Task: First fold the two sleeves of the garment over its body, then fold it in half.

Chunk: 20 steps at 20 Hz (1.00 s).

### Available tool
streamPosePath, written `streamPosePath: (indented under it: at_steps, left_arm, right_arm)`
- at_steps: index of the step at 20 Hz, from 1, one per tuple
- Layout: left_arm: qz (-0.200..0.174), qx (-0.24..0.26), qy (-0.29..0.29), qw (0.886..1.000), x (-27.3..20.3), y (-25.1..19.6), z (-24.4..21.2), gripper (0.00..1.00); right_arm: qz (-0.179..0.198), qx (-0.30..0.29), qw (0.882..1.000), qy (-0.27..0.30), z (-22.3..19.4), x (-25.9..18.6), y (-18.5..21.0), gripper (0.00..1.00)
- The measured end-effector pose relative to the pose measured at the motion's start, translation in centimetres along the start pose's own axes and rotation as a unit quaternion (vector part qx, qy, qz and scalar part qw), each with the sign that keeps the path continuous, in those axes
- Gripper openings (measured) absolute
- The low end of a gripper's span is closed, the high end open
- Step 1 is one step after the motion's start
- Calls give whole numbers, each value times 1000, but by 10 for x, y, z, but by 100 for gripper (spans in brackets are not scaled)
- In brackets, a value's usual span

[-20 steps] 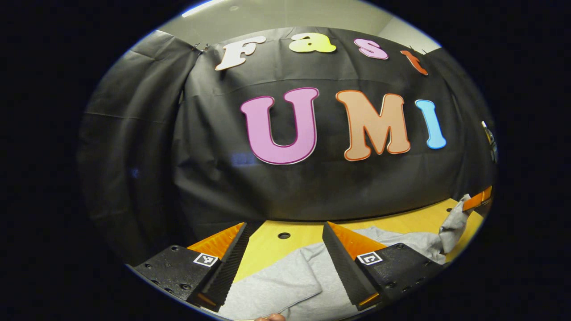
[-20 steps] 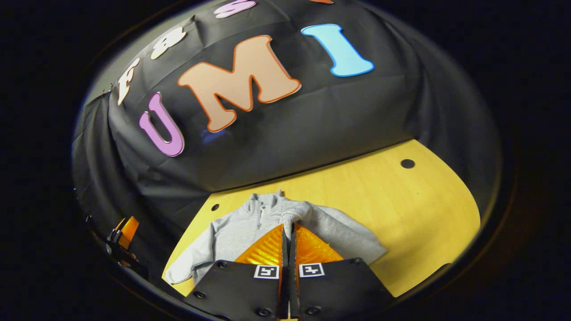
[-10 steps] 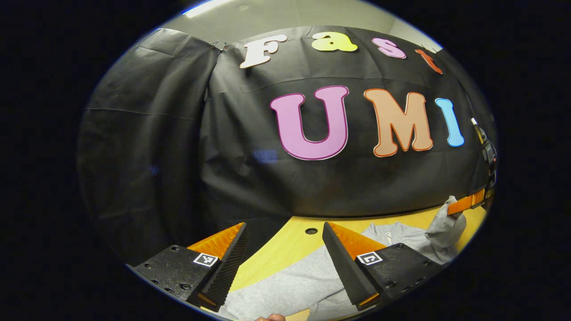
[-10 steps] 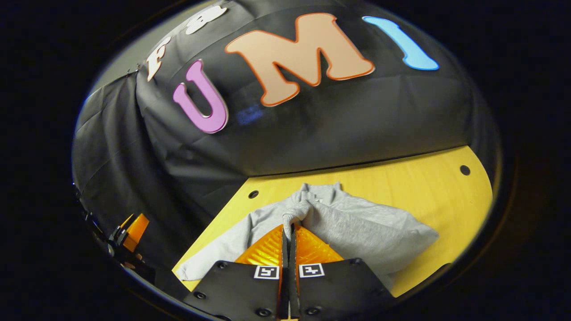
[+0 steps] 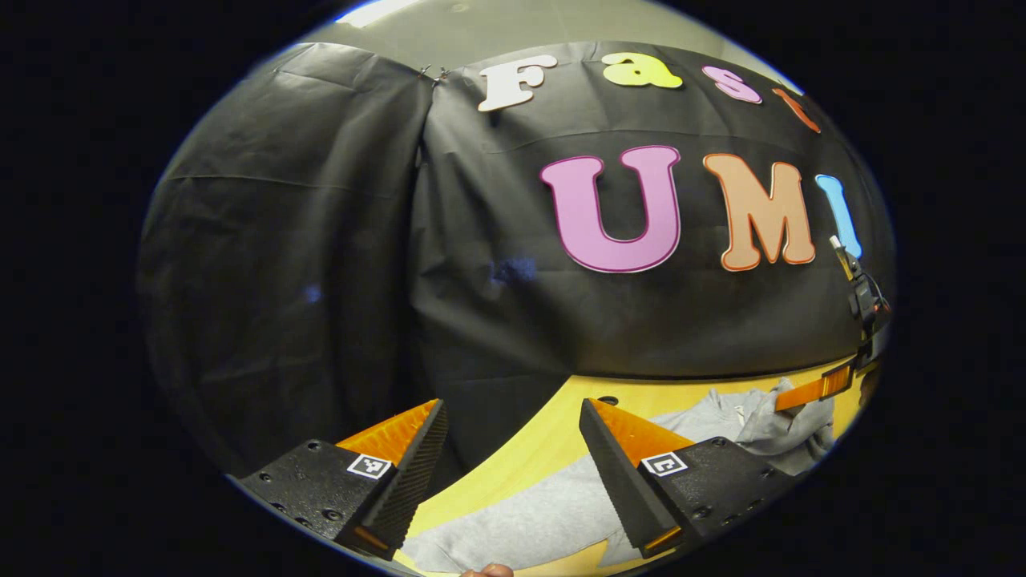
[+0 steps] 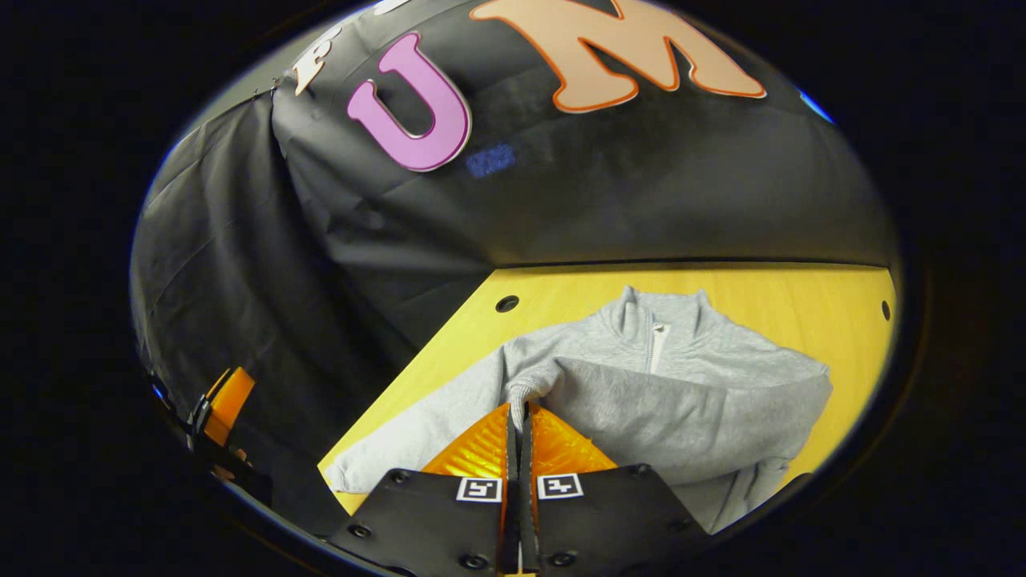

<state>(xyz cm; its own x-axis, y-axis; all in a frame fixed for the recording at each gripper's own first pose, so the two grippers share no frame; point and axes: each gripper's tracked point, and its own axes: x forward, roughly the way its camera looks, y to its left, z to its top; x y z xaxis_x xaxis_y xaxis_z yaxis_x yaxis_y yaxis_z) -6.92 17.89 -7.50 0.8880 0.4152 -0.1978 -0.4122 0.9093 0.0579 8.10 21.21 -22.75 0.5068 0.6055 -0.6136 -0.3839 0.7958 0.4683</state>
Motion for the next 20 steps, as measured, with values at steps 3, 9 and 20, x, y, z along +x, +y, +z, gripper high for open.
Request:
streamPosePath:
  at_steps: [3, 9, 20]
  left_arm:
    - [19, 0, 11, 1000, -4, 20, -12, 97]
    - [51, 4, 32, 998, -11, 53, -33, 100]
    - [49, -4, 106, 993, -13, 69, -110, 97]
  right_arm:
    - [2, -2, 999, 39, -23, 30, 9, 2]
    - [15, 94, 992, 80, -37, 61, 24, 7]
    - [40, -49, 998, 16, -22, 28, 45, 96]
